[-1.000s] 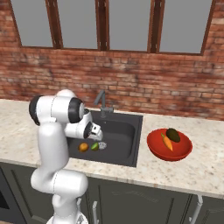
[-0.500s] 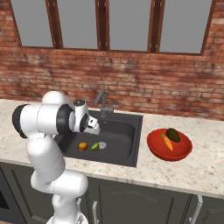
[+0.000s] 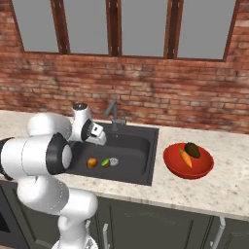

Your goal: There is a mixed pile of frozen fruits and vegetables on the counter. Locate all the frozen vegetables and place the items in a bowl on the counter. Take all the frozen fruits and defrost them in a running sink.

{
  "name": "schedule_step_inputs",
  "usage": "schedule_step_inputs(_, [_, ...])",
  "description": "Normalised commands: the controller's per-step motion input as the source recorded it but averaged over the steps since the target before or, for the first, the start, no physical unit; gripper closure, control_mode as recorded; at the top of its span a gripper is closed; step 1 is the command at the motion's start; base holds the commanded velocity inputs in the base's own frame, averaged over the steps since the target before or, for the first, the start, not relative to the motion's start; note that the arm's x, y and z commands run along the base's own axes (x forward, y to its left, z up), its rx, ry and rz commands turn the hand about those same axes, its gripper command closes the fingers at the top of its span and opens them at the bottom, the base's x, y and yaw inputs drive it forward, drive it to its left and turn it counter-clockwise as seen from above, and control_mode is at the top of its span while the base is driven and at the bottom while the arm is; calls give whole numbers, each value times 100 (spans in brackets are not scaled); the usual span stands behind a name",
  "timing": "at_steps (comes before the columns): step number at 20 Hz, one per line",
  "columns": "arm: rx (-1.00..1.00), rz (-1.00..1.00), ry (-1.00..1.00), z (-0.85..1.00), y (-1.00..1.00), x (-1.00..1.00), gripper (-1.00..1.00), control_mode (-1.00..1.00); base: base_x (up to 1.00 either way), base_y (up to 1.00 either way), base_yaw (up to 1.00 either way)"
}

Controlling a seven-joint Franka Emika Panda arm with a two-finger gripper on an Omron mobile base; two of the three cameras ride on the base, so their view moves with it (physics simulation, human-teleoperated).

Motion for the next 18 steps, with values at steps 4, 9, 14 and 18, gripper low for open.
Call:
schedule_step_inputs(4, [0, -1, 0, 66, 0, -58, -100, -100, 0, 0, 0])
schedule_step_inputs(9, [0, 0, 0, 73, 0, -53, -100, -100, 0, 0, 0])
schedule_step_inputs(14, [0, 0, 0, 84, 0, -64, -100, -100, 0, 0, 0])
schedule_step_inputs(18, [0, 0, 0, 87, -1, -93, -100, -100, 0, 0, 0])
